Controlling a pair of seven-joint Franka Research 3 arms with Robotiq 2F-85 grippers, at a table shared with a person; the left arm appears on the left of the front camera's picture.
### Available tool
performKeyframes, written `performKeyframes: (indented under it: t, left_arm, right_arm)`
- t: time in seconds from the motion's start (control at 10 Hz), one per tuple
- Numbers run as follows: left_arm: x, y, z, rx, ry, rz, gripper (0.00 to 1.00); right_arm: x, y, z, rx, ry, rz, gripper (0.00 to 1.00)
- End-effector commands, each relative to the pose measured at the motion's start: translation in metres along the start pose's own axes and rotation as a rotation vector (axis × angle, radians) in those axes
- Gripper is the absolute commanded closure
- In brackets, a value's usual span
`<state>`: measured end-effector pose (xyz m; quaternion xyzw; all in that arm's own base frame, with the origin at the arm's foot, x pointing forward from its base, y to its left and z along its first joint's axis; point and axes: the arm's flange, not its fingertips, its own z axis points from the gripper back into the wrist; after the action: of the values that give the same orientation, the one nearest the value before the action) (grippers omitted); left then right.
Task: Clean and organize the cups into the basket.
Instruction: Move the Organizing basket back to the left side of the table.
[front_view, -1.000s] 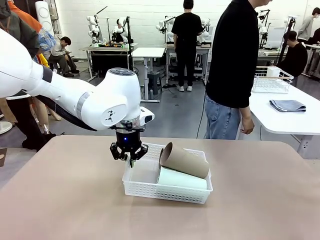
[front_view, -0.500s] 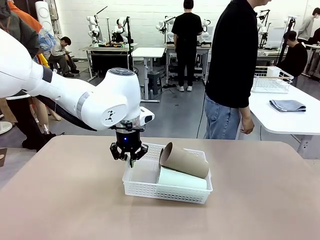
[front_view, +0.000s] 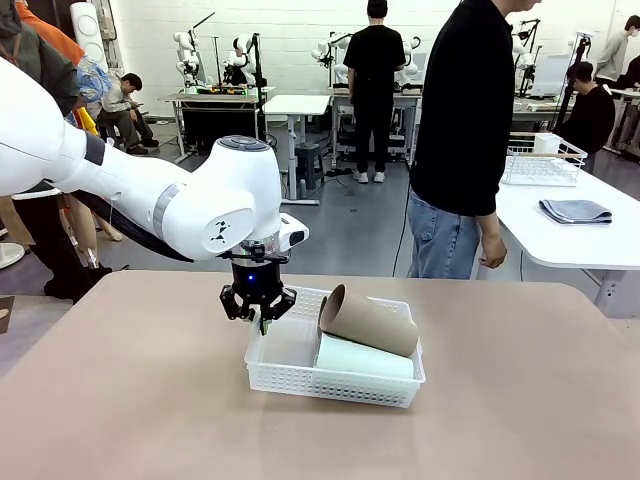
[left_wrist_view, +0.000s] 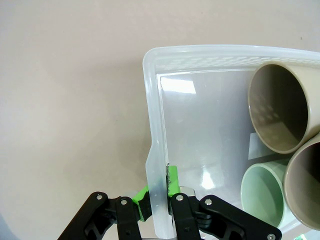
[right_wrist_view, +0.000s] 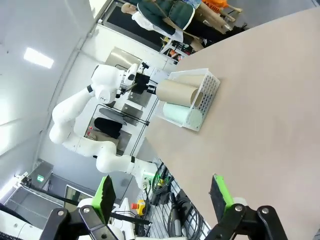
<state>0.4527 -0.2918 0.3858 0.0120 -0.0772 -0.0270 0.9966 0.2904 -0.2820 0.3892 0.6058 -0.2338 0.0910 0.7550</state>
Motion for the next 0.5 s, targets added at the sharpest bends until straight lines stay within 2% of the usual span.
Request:
performKeyframes:
  t: [0.0,0.1,0.2,0.4]
  left_arm:
    - [-0.0005,-0.0007,0.0014,0.001,-0.001,-0.002,1.0]
    - [-0.0005,-0.0007,0.0014,0.001,-0.001,-0.002,1.0]
    - [-0.0005,-0.0007,0.0014,0.001,-0.001,-0.002,1.0]
    - [-0.0005,-0.0007,0.0014,0.001,-0.001,-0.002,1.0]
  right_arm:
    - [-0.0013,0.0,-0.0016,0.009,0.001,-0.005,0.0]
    - [0.0069,0.0008,-0.0033,0.005,0.028,-0.116,0.0]
    - [0.0003,0.0002,0.0002,-0.001,0.0,0.001,0.0]
    - [0.0003,0.0002,0.0002,-0.001,0.0,0.001,0.0]
